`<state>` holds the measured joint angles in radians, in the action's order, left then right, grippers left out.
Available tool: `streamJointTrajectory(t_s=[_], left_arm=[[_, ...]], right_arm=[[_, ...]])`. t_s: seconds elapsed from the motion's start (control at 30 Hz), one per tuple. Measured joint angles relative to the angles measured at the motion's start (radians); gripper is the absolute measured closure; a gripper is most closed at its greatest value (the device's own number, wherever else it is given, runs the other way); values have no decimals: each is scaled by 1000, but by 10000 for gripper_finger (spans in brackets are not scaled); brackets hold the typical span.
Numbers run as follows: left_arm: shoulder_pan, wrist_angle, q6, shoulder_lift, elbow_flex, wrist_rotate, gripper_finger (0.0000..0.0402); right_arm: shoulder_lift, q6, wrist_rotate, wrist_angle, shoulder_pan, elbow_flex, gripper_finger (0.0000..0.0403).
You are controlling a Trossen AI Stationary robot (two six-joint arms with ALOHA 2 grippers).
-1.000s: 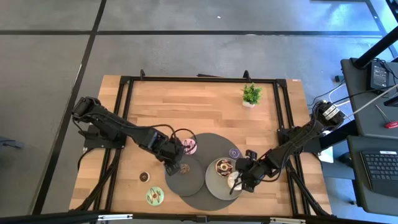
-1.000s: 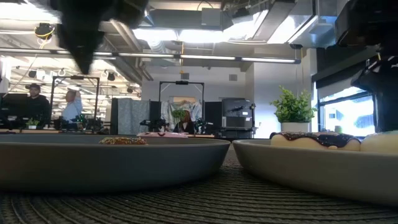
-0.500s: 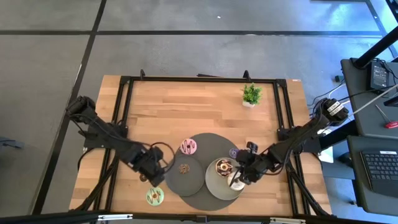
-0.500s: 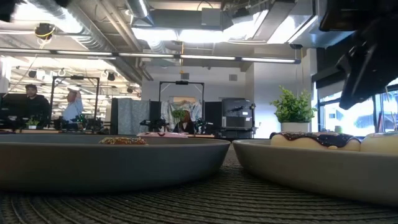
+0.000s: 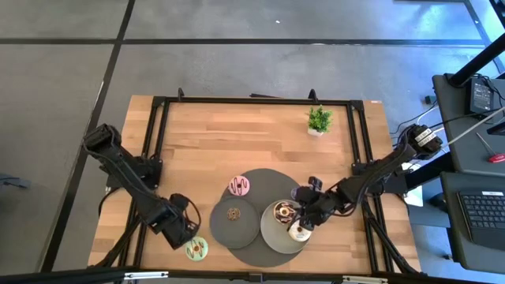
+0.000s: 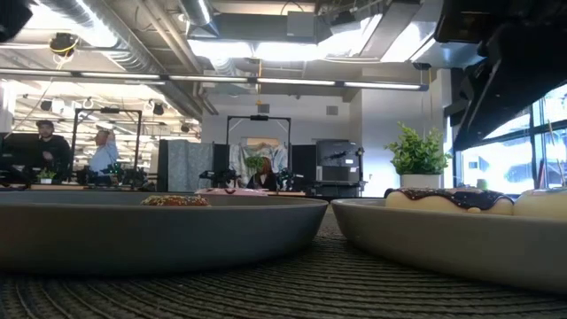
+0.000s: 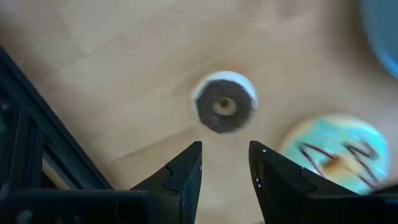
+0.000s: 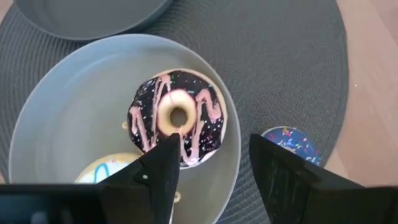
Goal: Pick & Place donuts
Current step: Put the small dark brown donut on the black plate
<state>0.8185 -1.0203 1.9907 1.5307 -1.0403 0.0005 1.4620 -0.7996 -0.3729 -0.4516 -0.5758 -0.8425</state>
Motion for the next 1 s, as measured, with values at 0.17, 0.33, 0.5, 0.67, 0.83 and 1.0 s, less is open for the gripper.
streamJointTrajectory(t_s=[0.17, 0.33, 0.5, 0.67, 0.83, 1.0], left_arm=[[-8, 48, 54, 0, 61, -4, 280], [-9, 90, 91, 0, 112, 18, 293], [-9, 184, 93, 0, 158, 18, 307], [-9, 249, 103, 0, 197, 18, 315], [-9, 247, 130, 0, 216, 21, 324], [-9, 250, 112, 0, 216, 22, 342]], right_arm=[[0, -1, 7, 2, 15, 0, 210], [0, -1, 8, 8, 17, 0, 210], [0, 0, 8, 8, 17, 0, 210], [0, 0, 8, 7, 17, 0, 210], [0, 1, 8, 7, 17, 0, 210], [0, 5, 9, 7, 17, 0, 210]])
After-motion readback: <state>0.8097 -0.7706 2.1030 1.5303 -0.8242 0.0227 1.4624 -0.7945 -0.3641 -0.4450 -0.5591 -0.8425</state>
